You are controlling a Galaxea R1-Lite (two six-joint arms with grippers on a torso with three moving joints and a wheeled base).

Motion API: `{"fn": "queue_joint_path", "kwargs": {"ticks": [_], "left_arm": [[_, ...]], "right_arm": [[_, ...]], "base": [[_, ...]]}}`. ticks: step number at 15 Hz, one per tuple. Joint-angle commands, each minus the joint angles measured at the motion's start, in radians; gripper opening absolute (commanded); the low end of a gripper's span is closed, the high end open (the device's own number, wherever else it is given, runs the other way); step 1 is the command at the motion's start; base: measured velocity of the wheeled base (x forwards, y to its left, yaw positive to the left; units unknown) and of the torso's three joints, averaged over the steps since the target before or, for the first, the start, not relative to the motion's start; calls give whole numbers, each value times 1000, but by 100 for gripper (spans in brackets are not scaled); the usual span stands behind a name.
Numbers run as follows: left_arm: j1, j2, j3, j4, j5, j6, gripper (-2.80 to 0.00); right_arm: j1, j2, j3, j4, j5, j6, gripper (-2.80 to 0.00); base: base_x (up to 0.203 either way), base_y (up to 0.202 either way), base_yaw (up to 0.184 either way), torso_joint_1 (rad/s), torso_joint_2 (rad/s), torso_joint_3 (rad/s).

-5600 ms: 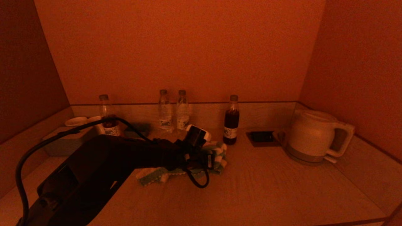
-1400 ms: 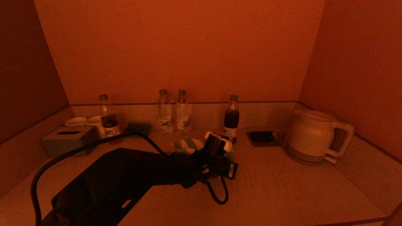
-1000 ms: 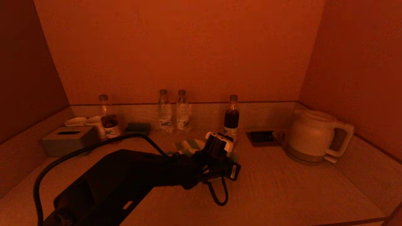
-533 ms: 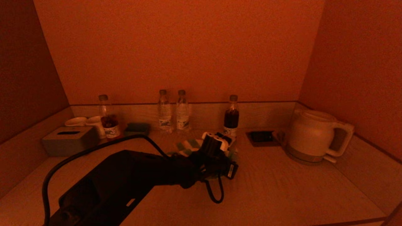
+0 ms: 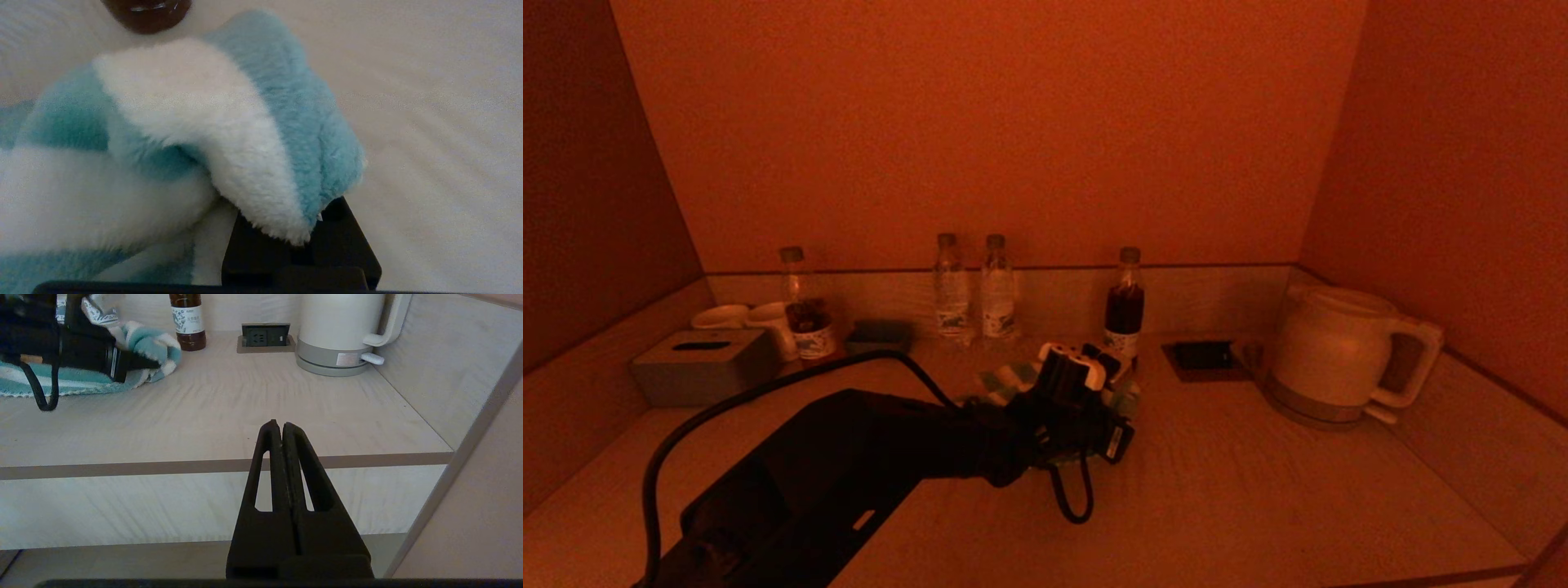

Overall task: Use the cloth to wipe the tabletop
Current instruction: Sweep the stains on the table

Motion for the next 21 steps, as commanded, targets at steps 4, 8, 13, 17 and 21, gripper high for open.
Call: {"fn": "queue_joint_path", "kwargs": {"ticks": [4,8,13,17,21], "left_arm": [[16,46,2,-4,15,52,-280],[32,46,2,-2,41,71,-280],[149,34,2,-4,122,75,-280],[203,4,2,-5,127,75,-280],[206,-3,2,-5,123,69,-280]], "right_arm": [[0,0,0,0,-1,0,-280],[0,0,0,0,0,0,-280],[0,0,0,0,-1,0,-280],[0,0,0,0,0,0,-280],[0,0,0,0,0,0,-280]], "base": [[0,0,0,0,0,0],[0,0,0,0,0,0],[0,0,0,0,0,0],[0,0,0,0,0,0],[0,0,0,0,0,0]]}}
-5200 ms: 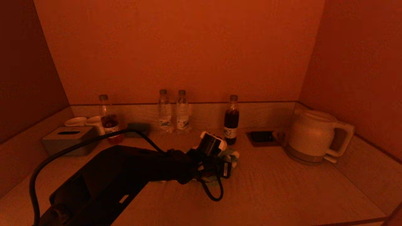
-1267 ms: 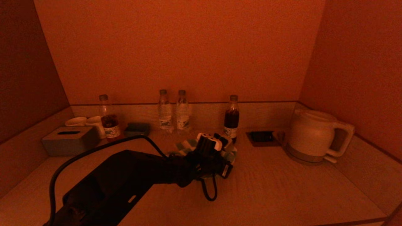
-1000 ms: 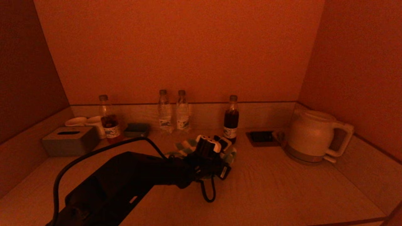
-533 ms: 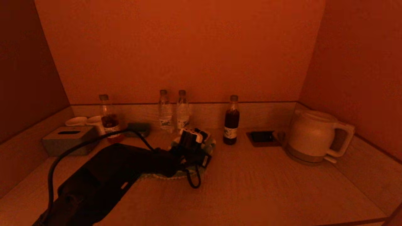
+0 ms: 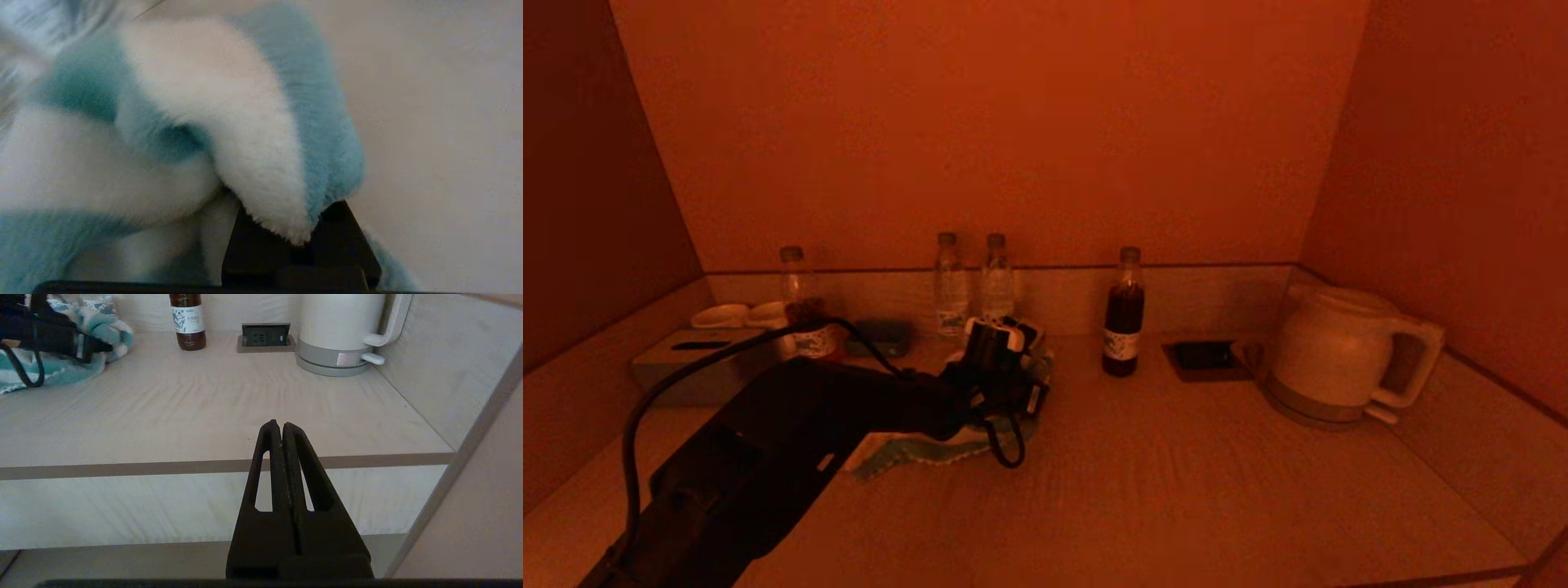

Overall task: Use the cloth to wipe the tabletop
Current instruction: Sweep the stains on the table

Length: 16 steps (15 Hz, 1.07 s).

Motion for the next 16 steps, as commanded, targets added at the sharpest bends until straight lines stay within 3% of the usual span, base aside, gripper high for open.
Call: {"fn": "queue_joint_path", "kwargs": {"ticks": [1,6,8,11,13,16], "left_arm": [[4,-8,-1,-4,0,1,-280],[-117,-28,3,-2,3,-56,-280],[-199,-64,6,8,3,-90,-280],[-262,-99,7,25,2,-129,-280],[-264,-101,7,28,1,-133,-280],[-354,-186,6,47,-2,-162,-280]], "right_arm": [[0,0,0,0,0,0,-280],[0,0,0,0,0,0,-280],[0,0,0,0,0,0,-280],[0,0,0,0,0,0,-280],[0,0,0,0,0,0,-280],[0,0,0,0,0,0,-280]], "base": [[0,0,0,0,0,0],[0,0,0,0,0,0],[0,0,0,0,0,0],[0,0,0,0,0,0],[0,0,0,0,0,0],[0,0,0,0,0,0]]}}
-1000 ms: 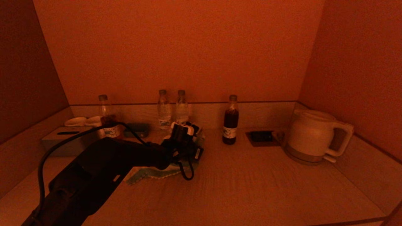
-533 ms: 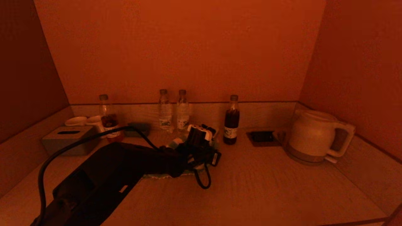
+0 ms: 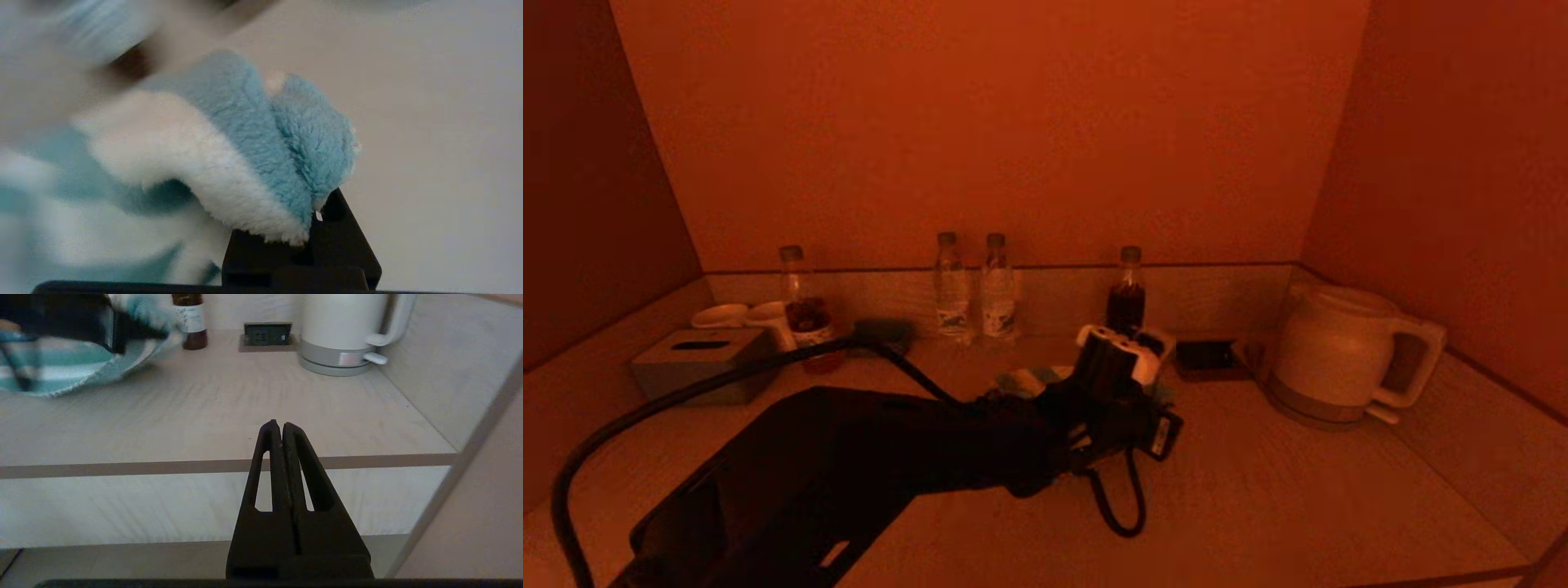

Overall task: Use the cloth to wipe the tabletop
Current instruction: Sweep the stains on the table

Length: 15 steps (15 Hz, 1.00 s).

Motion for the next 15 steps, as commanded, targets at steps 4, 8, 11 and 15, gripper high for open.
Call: {"fn": "queue_joint_path", "kwargs": {"ticks": [4,8,11,15], "left_arm": [[-18,-130,-2,3,1,-6,-280],[55,-165,-2,22,8,-62,-280],[69,-196,-2,67,9,-112,-280],[92,-190,-2,67,13,-119,-280]], "right_arm": [[0,0,0,0,0,0,-280],[0,0,0,2,0,0,-280],[0,0,0,0,0,0,-280],[0,0,0,0,0,0,-280]], "base": [[0,0,0,0,0,0],[0,0,0,0,0,0],[0,0,0,0,0,0],[0,0,0,0,0,0]]}}
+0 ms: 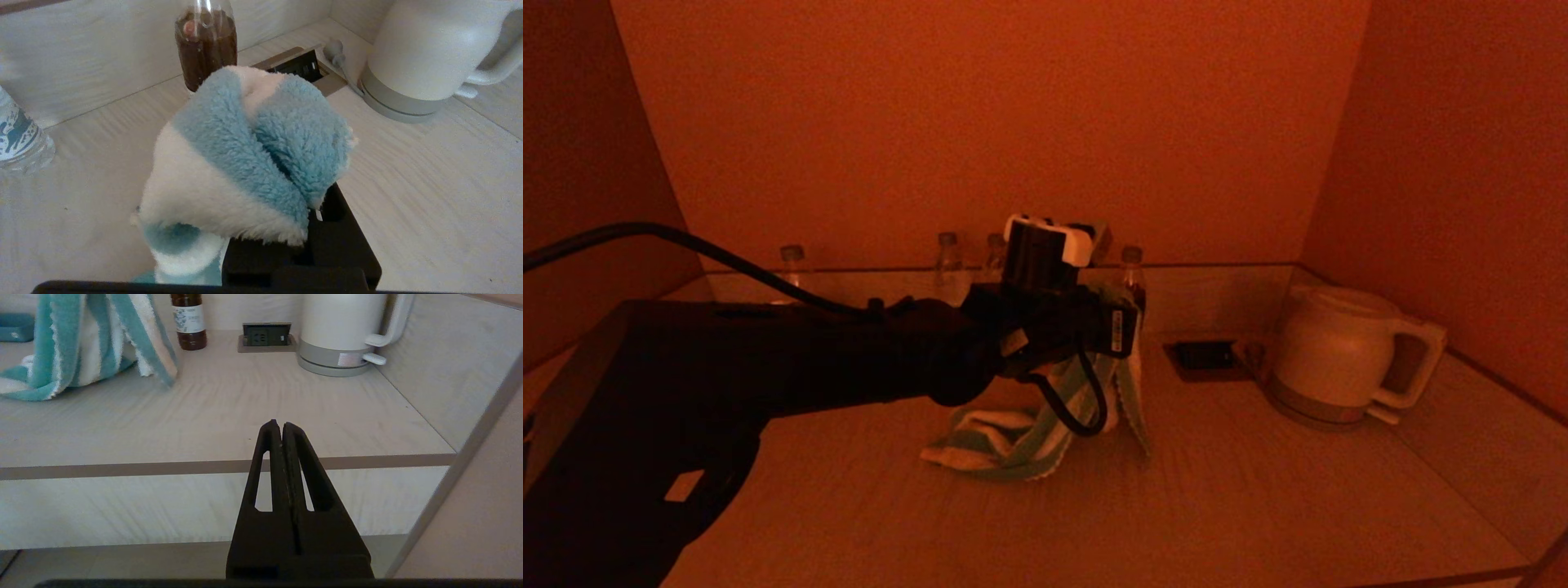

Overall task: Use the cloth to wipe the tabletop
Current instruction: Sweep the stains on the table

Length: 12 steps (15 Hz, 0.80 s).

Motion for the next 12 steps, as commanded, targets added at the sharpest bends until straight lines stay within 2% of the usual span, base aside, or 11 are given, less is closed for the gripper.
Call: {"fn": "queue_joint_path", "kwargs": {"ticks": [1,5,7,12], "left_arm": [[38,22,5,2,9,-10,-280],[110,46,36,10,50,-64,-280],[110,45,42,10,55,-66,-280],[92,23,208,13,114,-76,-280]], "right_arm": [[1,0,0,0,0,0,-280],[1,0,0,0,0,0,-280],[1,0,0,0,0,0,-280],[1,0,0,0,0,0,-280]], "base": [[0,0,0,0,0,0],[0,0,0,0,0,0],[0,0,0,0,0,0],[0,0,0,0,0,0]]}}
